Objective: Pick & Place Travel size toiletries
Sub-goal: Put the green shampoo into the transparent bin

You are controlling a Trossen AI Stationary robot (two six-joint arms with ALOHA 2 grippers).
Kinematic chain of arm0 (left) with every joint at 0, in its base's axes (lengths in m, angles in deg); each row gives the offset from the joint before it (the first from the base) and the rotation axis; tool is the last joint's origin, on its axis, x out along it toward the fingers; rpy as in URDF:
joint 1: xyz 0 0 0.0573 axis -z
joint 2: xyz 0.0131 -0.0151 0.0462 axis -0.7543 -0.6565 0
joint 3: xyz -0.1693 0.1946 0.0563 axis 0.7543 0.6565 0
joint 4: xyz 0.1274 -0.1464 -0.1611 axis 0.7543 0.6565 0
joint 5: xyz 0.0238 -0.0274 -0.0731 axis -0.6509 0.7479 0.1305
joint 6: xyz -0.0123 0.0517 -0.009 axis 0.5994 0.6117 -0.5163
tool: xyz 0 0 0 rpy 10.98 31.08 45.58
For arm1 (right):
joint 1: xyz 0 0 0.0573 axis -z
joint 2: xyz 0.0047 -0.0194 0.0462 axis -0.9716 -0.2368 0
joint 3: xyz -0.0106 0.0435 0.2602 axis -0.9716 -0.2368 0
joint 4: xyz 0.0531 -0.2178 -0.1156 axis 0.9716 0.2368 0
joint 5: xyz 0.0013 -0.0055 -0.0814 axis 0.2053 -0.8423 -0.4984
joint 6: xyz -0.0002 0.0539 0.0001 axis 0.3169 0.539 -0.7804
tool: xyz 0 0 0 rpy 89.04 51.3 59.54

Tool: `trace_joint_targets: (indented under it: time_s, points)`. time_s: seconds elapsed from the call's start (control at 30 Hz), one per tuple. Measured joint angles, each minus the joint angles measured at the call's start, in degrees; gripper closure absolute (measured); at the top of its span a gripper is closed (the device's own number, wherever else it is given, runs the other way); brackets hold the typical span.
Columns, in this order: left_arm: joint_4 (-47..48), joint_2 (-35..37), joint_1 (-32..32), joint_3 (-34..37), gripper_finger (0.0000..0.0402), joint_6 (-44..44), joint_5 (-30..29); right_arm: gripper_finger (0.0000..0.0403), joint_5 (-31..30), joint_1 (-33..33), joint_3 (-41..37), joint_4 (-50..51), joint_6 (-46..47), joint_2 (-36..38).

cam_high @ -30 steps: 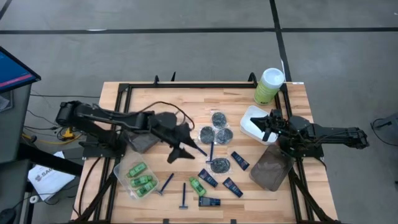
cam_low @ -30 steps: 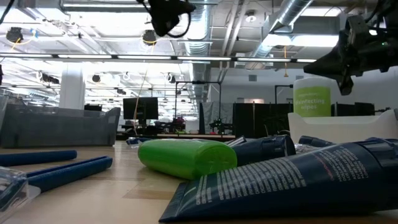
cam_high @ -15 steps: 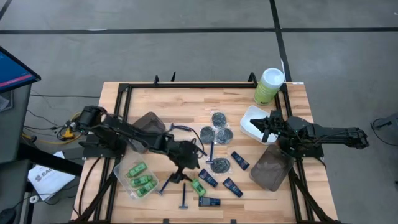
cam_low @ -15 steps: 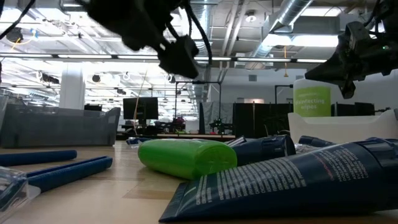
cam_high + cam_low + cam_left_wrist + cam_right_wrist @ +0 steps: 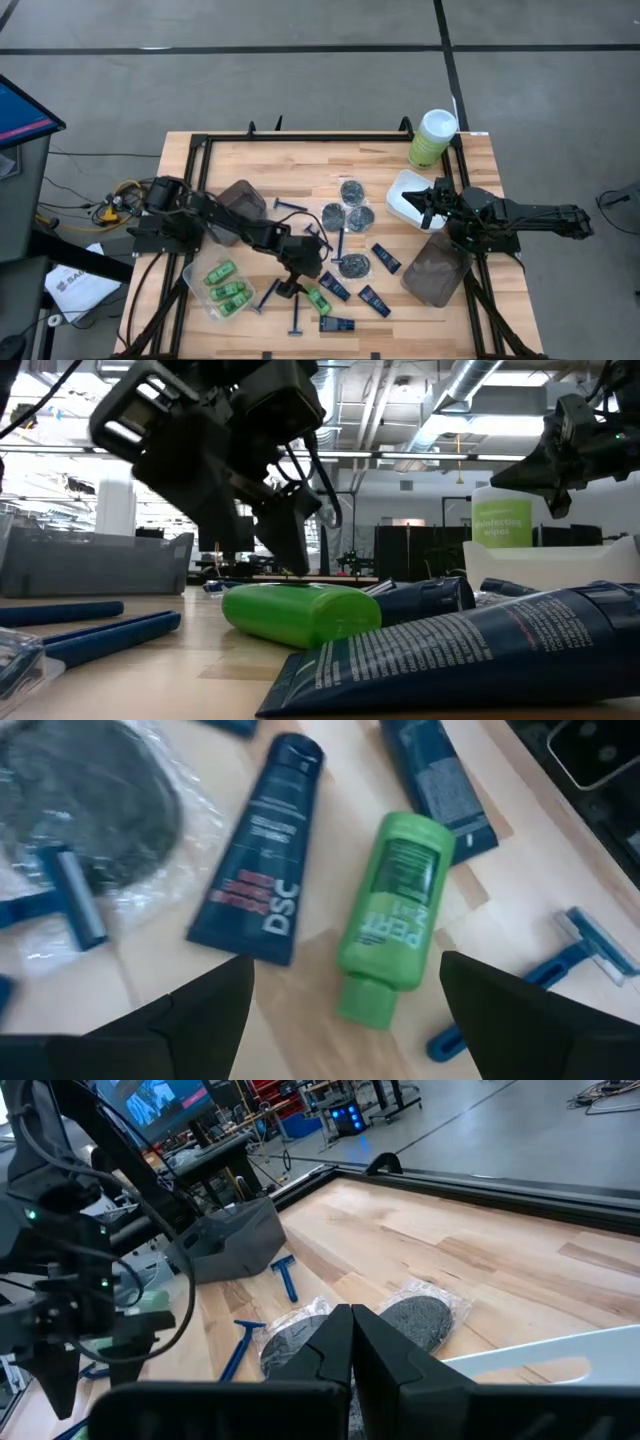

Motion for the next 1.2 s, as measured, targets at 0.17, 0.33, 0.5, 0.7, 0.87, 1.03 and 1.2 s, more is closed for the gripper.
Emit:
trace_joint_targets:
  time_s: [0.17, 0.33, 0.5, 0.7, 0.87, 1.03, 1.2]
  points:
    - [-0.37, -1.45, 1.34, 0.24, 0.0085, 0.11, -0.54, 0.0403, 0.0, 0.0, -0.02, -0.02, 0.02, 0.01]
    - [-2.76, -1.44, 2.51, 3.23, 0.0085, 0.53, -6.9, 0.0403, 0.0, 0.0, -0.02, -0.02, 0.02, -0.01]
    - [-5.16, -1.35, 2.48, 5.39, 0.0086, 0.41, -6.97, 0.0403, 0.0, 0.0, -0.02, -0.02, 0.02, -0.01]
    - [-7.98, -1.09, 2.46, 5.97, 0.0116, 0.3, -7.02, 0.0403, 0.0, 0.0, -0.02, -0.02, 0.29, 0.02]
    - [-8.89, -1.09, 2.46, 5.97, 0.015, 0.58, -5.5, 0.0403, 0.01, 0.0, -0.02, 0.07, 3.01, 0.0]
    - [-9.18, -1.09, 2.46, 6.32, 0.0174, 2.06, -5.31, 0.0403, 0.01, 0.0, -0.02, 0.13, 3.01, 0.02]
    - [-9.64, -1.09, 2.46, 6.32, 0.0197, 2.12, -5.25, 0.0403, 0.0, 0.0, -0.02, 0.14, 3.01, 0.0]
